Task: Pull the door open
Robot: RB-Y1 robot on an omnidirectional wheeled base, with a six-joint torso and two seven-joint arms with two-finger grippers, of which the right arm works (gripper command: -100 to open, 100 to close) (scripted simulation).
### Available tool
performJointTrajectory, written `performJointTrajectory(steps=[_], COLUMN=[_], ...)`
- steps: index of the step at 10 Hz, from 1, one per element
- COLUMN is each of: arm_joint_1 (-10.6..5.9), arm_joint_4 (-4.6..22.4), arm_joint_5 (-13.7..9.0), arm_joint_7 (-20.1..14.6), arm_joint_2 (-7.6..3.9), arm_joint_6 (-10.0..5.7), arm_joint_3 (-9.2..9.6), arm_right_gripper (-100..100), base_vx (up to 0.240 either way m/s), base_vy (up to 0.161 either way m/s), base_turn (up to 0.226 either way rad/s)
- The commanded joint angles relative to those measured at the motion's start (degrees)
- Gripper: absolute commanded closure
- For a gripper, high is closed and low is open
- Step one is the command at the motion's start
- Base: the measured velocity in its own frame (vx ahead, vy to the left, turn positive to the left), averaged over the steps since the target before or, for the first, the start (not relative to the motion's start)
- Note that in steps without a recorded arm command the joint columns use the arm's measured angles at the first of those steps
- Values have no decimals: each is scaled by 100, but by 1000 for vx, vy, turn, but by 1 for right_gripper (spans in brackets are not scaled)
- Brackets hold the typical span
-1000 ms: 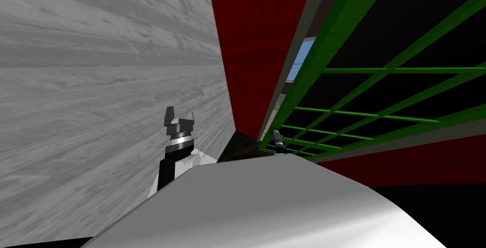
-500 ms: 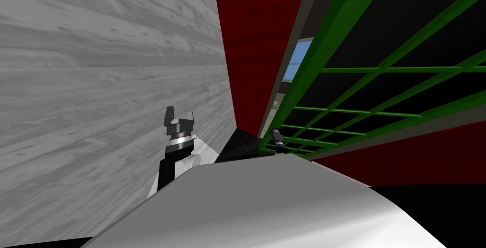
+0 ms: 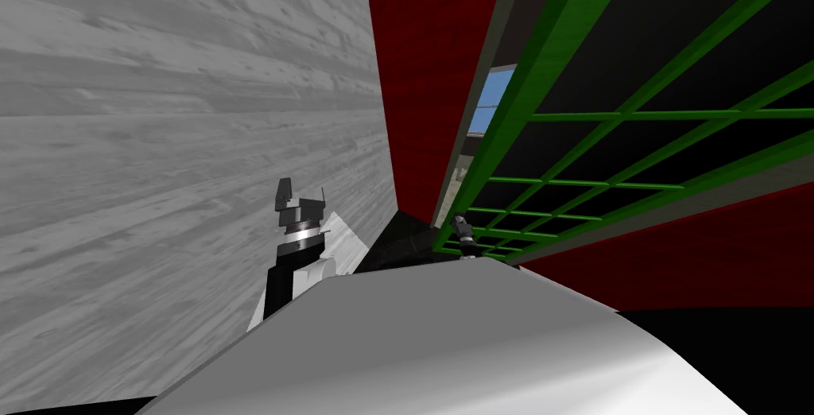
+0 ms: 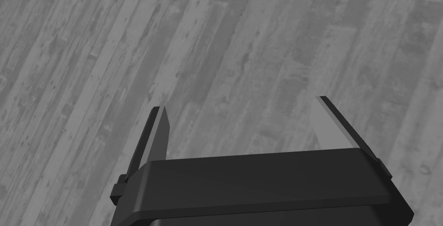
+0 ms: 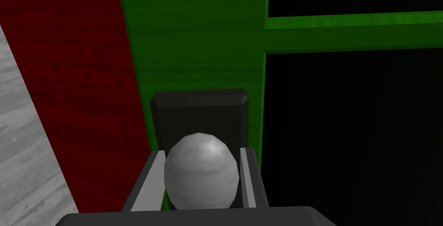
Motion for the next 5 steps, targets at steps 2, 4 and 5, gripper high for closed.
performJointTrajectory(steps=[2, 4, 5], arm_joint_1=[-13, -11, 33], arm_joint_4=[-76, -72, -47], arm_joint_5=[-37, -51, -29], arm_joint_7=[-33, -20, -129], arm_joint_2=[-19, -27, -99], arm_joint_6=[-23, -15, -81], arm_joint_3=[243, 242, 321], arm_right_gripper=[100, 100, 100], base_vx=[-170, -120, -118], base_vy=[-86, -74, 16], base_turn=[77, 56, 117])
